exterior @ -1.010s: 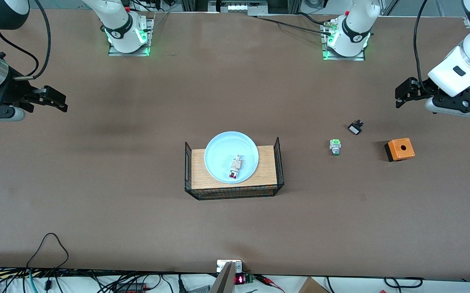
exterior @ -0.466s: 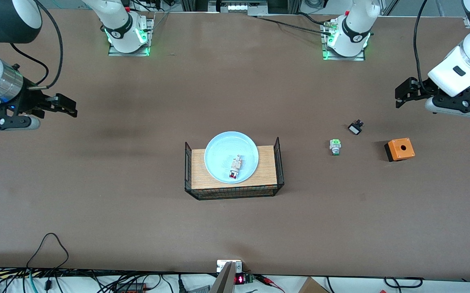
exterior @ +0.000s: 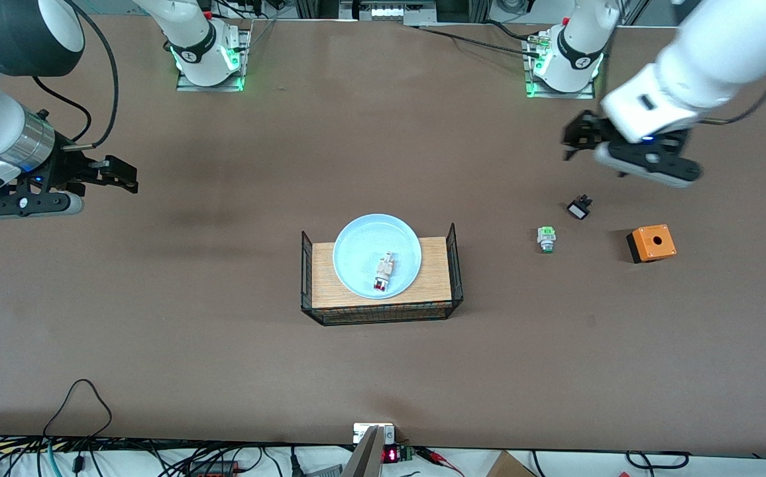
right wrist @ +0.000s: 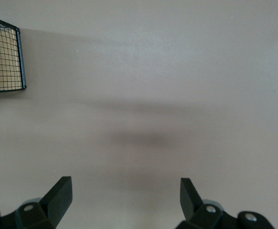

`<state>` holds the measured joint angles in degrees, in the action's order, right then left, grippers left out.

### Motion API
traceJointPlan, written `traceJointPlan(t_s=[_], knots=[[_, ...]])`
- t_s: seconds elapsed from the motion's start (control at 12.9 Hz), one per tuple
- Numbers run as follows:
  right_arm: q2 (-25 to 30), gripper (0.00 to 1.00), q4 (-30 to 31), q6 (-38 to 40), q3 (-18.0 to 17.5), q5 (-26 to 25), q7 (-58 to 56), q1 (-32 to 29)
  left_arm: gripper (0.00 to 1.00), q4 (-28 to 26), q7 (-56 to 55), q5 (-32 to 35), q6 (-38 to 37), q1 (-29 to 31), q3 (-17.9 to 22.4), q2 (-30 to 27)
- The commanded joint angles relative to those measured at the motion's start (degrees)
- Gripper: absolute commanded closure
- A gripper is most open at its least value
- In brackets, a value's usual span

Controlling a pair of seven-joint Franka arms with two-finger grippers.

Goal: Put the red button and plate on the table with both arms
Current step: 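Reach the left gripper into the mesh box and grasp the red button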

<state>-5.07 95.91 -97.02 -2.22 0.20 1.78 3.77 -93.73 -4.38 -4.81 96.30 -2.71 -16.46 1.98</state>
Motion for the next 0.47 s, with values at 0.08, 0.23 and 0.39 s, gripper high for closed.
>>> traceJointPlan(t_s=[0.08,0.23,0.39], knots=[[-1.2,0.00,-1.2,-0.2,0.0,0.9,-0.1,1.1,0.00,15.6,-11.6,0.1,-0.4,-4.5,-5.8,15.3],[-1.5,0.00,-1.2,-0.5,0.0,0.9,-0.1,1.2,0.00,18.8,-16.1,0.1,5.0,-9.0,-5.4,22.0],[-1.6,0.00,-1.2,-0.7,0.0,1.1,-0.6,1.5,0.00,19.0,-19.0,2.4,13.2,-12.0,-5.3,26.0]])
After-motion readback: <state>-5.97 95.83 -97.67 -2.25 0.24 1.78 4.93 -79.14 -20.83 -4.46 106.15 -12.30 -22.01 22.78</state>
